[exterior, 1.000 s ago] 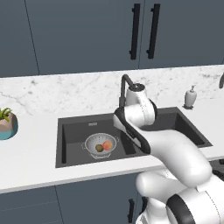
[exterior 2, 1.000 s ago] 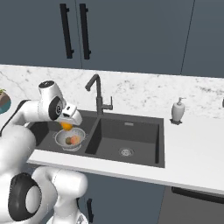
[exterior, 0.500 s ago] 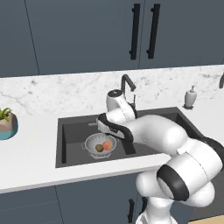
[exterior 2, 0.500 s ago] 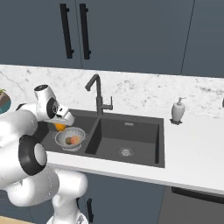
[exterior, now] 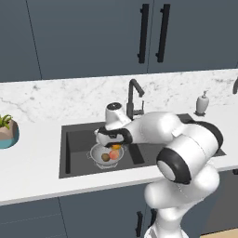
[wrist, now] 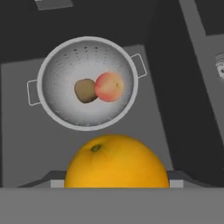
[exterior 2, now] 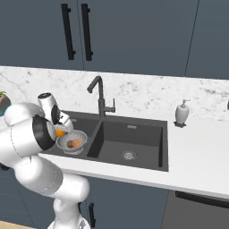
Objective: Put the colander in the sink, put the kiwi, peach, orange in the colander, and turn on the sink faucet and pour water over the colander.
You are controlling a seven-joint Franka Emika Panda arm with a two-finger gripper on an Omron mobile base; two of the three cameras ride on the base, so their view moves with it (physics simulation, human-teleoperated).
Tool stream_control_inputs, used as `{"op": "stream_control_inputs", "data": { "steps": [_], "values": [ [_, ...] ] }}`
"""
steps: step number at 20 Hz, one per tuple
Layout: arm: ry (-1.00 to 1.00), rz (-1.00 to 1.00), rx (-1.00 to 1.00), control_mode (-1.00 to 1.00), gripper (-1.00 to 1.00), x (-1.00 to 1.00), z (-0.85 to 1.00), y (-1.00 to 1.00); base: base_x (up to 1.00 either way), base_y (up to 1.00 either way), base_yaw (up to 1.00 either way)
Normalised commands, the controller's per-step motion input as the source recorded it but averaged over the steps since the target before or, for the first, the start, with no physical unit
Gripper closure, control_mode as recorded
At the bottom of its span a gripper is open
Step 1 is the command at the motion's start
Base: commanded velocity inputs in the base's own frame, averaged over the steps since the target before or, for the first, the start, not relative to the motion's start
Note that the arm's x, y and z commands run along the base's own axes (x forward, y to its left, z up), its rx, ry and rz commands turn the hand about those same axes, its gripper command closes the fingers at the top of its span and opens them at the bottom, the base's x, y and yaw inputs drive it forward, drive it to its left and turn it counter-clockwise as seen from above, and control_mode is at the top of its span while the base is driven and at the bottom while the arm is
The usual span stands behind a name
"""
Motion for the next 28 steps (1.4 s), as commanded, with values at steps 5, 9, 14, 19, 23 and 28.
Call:
{"op": "stream_control_inputs", "data": {
  "steps": [5,9,14,19,23,28],
  "values": [
    [0.03,0.0,0.09,-1.0,1.0,0.27,-0.46,0.19,0.0,0.0,0.0],
    [0.0,0.0,0.05,-1.0,1.0,0.43,-0.28,0.15,0.0,0.0,0.0],
    [0.09,0.0,0.03,-1.0,1.0,0.49,-0.26,0.08,0.0,0.0,0.0],
    [0.04,0.0,0.0,-1.0,1.0,0.34,-0.28,0.13,0.0,0.0,0.0],
    [0.02,0.0,0.0,-1.0,1.0,0.13,-0.26,0.16,0.0,0.0,0.0],
    [0.0,0.0,0.0,-1.0,1.0,0.21,-0.3,0.15,0.0,0.0,0.0]
  ]
}}
